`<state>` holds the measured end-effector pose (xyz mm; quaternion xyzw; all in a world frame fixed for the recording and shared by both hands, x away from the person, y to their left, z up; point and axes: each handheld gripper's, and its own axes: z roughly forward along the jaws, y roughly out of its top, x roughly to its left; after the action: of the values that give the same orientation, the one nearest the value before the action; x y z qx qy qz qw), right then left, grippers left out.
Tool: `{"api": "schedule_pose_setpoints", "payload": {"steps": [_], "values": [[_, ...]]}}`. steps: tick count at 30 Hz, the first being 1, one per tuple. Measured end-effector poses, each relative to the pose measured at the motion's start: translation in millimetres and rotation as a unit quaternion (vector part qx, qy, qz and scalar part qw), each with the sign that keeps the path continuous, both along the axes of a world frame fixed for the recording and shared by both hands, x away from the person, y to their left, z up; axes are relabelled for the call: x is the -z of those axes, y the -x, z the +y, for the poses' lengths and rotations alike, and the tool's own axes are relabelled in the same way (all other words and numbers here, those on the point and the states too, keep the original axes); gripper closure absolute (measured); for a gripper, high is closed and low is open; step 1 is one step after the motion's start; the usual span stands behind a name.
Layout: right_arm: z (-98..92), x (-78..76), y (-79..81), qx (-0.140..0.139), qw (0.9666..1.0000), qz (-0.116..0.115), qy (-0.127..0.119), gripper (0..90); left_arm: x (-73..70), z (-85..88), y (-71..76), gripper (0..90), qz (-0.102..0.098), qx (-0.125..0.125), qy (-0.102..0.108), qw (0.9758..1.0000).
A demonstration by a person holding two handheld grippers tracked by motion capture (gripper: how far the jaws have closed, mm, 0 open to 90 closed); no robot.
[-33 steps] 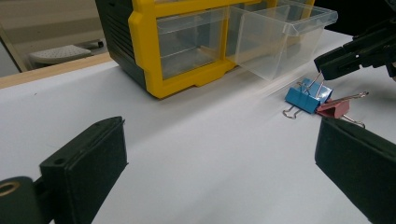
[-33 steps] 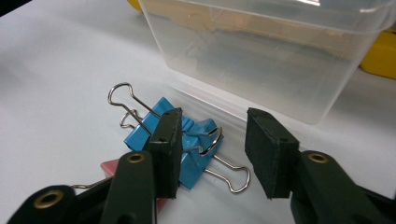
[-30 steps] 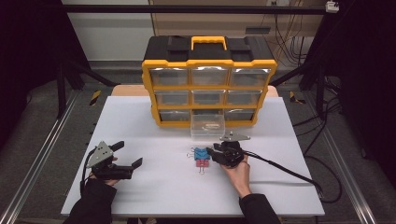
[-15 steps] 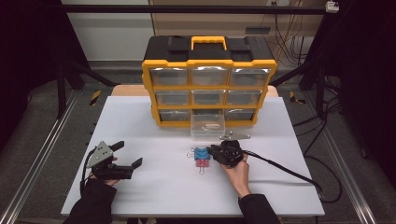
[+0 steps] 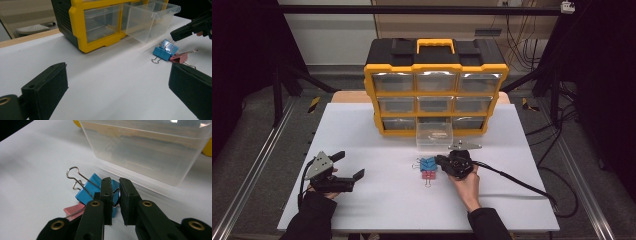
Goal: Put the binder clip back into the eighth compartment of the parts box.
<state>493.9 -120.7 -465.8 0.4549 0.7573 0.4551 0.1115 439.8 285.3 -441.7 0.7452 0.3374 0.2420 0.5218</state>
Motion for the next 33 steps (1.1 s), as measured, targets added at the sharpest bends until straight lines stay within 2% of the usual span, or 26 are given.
{"api": "schedule_pose_setpoints", "payload": {"steps": [15,16,20,23,27,33], "values": [[-1.3,-4.3,3.7,-0.013,0.9998,0.002,-0.014,86.7,-0.1,-0.1,0.1,1.4,0.000,0.000,0.000,1.0000],[-1.9,-3.8,2.3,-0.022,0.9996,-0.010,-0.013,87.3,-0.1,-0.1,0.1,1.4,0.000,0.000,0.000,1.0000],[-1.8,-5.1,3.8,-0.024,0.9995,-0.005,-0.019,88.8,-0.2,0.1,0.1,1.4,0.000,0.000,0.000,1.0000],[-2.6,-5.0,3.3,-0.024,0.9995,-0.018,-0.011,89.1,-0.4,0.1,0.2,1.4,0.000,0.000,0.001,1.0000],[-2.0,-6.3,5.0,-0.020,0.9995,-0.016,-0.019,89.3,-0.5,0.2,0.3,1.4,-0.001,0.000,0.001,1.0000],[-4.2,-10.9,7.2,-0.020,0.9992,-0.026,-0.021,89.3,-0.6,0.3,0.3,1.4,-0.001,0.000,0.001,1.0000]]}}
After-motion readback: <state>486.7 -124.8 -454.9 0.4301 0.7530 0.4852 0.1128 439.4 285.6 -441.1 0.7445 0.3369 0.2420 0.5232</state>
